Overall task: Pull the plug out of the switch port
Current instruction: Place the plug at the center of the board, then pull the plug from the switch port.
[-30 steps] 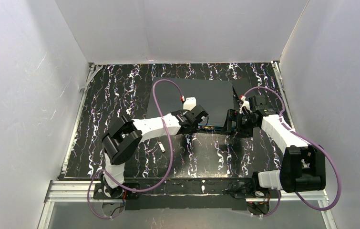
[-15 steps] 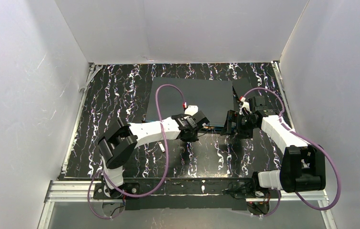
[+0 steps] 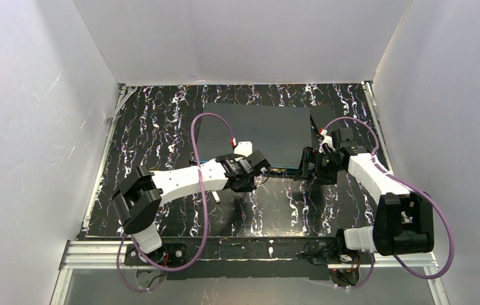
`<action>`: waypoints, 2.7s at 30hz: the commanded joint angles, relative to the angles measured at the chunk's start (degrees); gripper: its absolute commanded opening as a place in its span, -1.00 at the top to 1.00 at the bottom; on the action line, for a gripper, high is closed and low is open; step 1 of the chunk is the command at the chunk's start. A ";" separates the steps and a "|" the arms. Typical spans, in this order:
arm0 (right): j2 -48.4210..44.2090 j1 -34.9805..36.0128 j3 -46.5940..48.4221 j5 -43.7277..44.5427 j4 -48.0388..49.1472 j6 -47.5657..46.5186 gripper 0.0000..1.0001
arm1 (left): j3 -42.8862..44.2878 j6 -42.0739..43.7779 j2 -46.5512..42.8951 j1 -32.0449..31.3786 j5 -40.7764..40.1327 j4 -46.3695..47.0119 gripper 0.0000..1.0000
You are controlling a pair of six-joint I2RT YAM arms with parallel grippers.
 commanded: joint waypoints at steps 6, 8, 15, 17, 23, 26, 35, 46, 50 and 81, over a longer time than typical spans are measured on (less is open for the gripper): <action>0.44 -0.22 -0.72 -0.75 1.56 -0.23 -0.97 | 1.85 -10.55 0.81 0.44 -5.88 -12.43 1.00; 0.35 -0.22 -0.79 -0.79 1.55 -0.23 -0.97 | 1.80 -11.32 1.44 1.01 -5.32 -13.13 1.00; 0.34 -0.22 -0.80 -0.74 1.46 -0.23 -0.97 | 1.95 -11.47 3.37 3.05 -2.24 -13.12 1.00; 0.34 -0.21 -0.73 -0.70 1.34 -0.23 -0.97 | 2.07 -11.38 3.93 3.41 -1.60 -13.21 1.00; 0.51 -0.22 -0.72 -0.73 1.28 -0.29 -0.97 | 2.06 -11.17 5.35 4.84 0.76 -12.83 1.00; 0.53 -0.22 -0.65 -0.79 1.28 -0.31 -0.97 | 2.02 -10.62 5.94 5.33 2.00 -12.31 0.98; 0.70 -0.22 -0.37 -0.82 1.28 -0.31 -0.97 | 1.75 -10.13 5.20 5.51 2.38 -11.74 0.26; 0.57 -0.22 -0.19 -0.88 1.10 -0.27 -0.97 | 1.37 -9.78 3.13 5.56 1.27 -11.64 -0.08; 0.53 -0.22 -0.30 -0.84 1.18 -0.31 -0.97 | 3.77 -5.53 3.77 5.26 0.62 -11.89 -0.18; 0.78 -0.22 -0.28 -0.32 1.02 -0.49 -0.97 | 11.22 8.70 9.55 0.81 -1.11 0.27 -0.06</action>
